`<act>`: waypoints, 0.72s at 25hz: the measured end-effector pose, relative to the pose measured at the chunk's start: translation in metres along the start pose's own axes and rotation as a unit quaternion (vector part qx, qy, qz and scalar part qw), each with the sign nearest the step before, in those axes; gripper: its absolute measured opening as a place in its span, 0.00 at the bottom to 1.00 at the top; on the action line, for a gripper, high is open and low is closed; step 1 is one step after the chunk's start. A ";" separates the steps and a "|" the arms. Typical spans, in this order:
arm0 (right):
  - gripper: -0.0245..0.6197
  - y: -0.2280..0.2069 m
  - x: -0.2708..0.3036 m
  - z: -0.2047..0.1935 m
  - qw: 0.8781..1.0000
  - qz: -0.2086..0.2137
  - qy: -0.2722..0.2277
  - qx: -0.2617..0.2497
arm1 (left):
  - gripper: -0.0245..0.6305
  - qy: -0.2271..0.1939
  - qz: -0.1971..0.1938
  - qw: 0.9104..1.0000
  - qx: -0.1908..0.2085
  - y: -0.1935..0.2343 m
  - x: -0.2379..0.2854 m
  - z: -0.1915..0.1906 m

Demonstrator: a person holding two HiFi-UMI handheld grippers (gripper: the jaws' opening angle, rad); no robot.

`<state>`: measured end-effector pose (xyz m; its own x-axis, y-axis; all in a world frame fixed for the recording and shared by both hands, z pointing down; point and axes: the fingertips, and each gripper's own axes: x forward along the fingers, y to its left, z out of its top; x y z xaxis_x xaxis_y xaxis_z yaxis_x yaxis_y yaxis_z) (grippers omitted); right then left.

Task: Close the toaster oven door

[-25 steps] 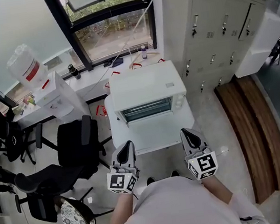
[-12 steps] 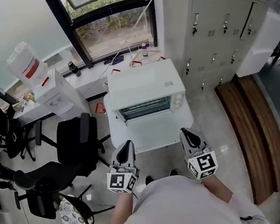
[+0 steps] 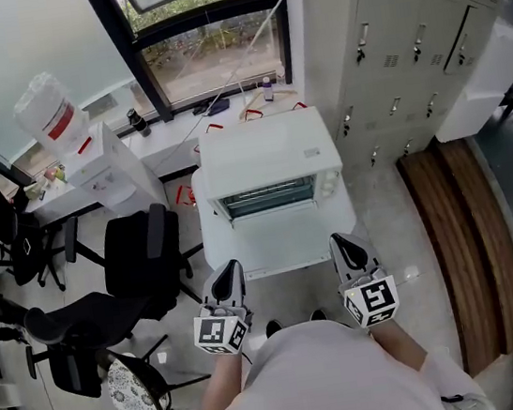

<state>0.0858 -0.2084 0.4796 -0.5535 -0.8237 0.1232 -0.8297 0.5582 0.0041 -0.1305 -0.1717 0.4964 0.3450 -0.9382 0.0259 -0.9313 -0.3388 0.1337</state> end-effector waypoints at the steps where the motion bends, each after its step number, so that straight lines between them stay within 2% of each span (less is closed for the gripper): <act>1: 0.05 0.001 0.000 -0.001 1.000 0.000 0.001 0.000 | 0.07 0.003 0.003 1.000 -0.003 0.002 -0.002 -0.003; 9: 0.05 0.008 0.005 -0.001 1.000 0.000 0.006 -0.003 | 0.07 0.032 0.008 0.999 -0.028 0.016 -0.009 -0.025; 12: 0.05 0.012 0.007 -0.002 1.000 -0.004 0.009 -0.005 | 0.08 0.040 0.004 0.999 -0.025 0.018 -0.010 -0.032; 13: 0.05 0.013 0.008 -0.002 1.000 -0.005 0.010 -0.006 | 0.10 0.043 0.000 0.999 -0.025 0.019 -0.009 -0.035; 15: 0.05 0.015 0.008 -0.003 1.000 -0.008 0.012 -0.005 | 0.20 0.056 -0.006 0.998 -0.028 0.021 -0.009 -0.044; 18: 0.05 0.020 0.009 -0.003 1.000 -0.014 0.015 -0.005 | 0.22 0.074 -0.013 0.997 -0.024 0.028 -0.012 -0.058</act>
<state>0.0646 -0.2045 0.4842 -0.5274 -0.8357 0.1529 -0.8440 0.5360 0.0186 -0.1536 -0.1659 0.5568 0.3850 -0.9075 0.1681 -0.9167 -0.3549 0.1835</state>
